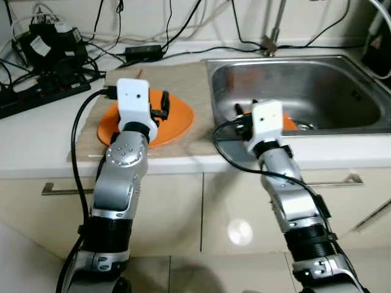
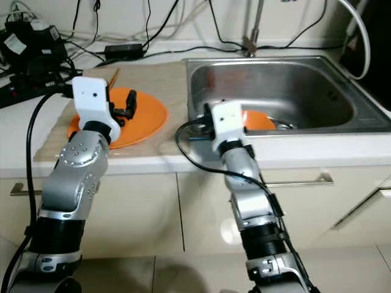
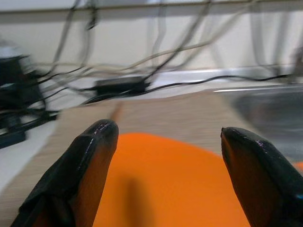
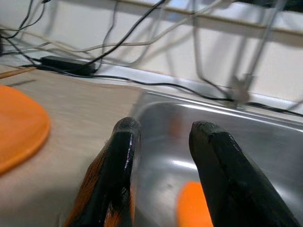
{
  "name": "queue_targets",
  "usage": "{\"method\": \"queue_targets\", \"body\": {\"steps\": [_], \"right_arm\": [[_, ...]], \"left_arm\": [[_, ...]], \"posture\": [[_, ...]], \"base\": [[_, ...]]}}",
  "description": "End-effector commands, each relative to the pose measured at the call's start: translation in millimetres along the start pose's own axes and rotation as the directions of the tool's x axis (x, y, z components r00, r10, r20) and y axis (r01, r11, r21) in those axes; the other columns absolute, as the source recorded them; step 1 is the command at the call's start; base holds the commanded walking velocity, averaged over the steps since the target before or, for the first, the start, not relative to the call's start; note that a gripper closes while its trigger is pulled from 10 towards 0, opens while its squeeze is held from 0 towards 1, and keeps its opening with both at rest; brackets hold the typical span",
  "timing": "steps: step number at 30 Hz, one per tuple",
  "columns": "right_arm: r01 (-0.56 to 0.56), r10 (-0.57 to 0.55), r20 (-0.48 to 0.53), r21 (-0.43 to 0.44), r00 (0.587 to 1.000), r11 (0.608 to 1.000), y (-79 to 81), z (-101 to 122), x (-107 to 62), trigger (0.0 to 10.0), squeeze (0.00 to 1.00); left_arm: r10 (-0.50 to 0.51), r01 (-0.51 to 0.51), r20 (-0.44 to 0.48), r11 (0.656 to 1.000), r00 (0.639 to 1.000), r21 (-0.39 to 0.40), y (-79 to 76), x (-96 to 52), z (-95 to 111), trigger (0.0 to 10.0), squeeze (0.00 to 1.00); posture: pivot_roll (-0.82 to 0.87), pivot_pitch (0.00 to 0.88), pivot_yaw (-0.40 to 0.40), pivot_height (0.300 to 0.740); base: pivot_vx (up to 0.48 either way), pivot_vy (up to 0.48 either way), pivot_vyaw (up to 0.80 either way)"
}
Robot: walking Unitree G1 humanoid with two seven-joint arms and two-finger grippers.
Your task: Kitchen organization
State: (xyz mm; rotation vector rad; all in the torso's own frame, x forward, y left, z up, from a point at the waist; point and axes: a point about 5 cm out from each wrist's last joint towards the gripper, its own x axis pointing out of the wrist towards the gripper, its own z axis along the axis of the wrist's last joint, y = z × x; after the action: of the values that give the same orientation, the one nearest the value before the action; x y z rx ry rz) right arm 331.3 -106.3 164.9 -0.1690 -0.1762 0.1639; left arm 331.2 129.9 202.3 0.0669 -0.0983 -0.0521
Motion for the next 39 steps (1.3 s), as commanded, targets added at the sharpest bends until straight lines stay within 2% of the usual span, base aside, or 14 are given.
{"method": "queue_targets", "body": {"steps": [1,13,19,20,24,30,39], "right_arm": [[-0.032,0.032,0.01,-0.006,0.999,0.999,9.8,2.6,1.5,10.0,0.0],[-0.035,0.035,0.022,-0.015,0.999,0.999,10.2,3.6,1.6,10.0,0.0],[-0.032,0.032,0.025,-0.014,0.999,0.999,10.1,4.0,2.2,10.0,0.0],[-0.032,0.033,0.026,-0.013,0.999,0.999,10.0,4.0,2.2,10.0,0.0],[-0.032,0.033,0.029,-0.01,0.999,0.999,10.7,4.7,3.1,10.0,0.0],[-0.016,0.016,0.043,-0.011,0.999,1.0,8.6,7.7,3.6,10.0,0.0],[0.0,0.001,0.041,-0.017,0.999,1.0,5.5,6.3,2.9,10.0,0.0]], "left_arm": [[0.021,-0.021,0.002,1.0,1.0,0.005,6.0,-1.0,0.6,10.0,0.0],[0.029,-0.029,-0.015,1.0,0.999,0.001,5.4,-0.1,-1.3,10.0,0.0],[0.017,-0.016,-0.044,0.999,0.999,0.033,6.6,4.0,-2.1,10.0,0.0],[-0.009,0.014,-0.073,0.998,0.997,0.06,4.3,5.8,-4.3,10.0,0.0],[-0.083,0.092,-0.127,0.993,0.988,0.071,1.8,12.6,-5.4,10.0,0.0],[-0.151,0.164,-0.151,0.984,0.977,0.076,-2.8,18.1,-2.8,10.0,0.0],[-0.141,0.16,-0.186,0.983,0.972,0.093,10.8,38.7,-1.2,10.0,0.0]], "posture": [[0.02,0.0,0.038,0.715],[0.02,0.0,0.038,0.715],[0.02,0.0,0.039,0.715],[0.02,0.0,0.039,0.715],[0.03,0.0,0.042,0.715],[0.02,0.0,0.05,0.715],[0.01,0.0,0.056,0.715]], "base": [[0.0,0.0,0.0],[0.0,0.0,0.0],[0.0,0.0,0.0],[0.0,0.0,0.0],[0.0,0.0,0.0],[0.0,0.0,0.0],[0.0,0.0,0.0]]}}
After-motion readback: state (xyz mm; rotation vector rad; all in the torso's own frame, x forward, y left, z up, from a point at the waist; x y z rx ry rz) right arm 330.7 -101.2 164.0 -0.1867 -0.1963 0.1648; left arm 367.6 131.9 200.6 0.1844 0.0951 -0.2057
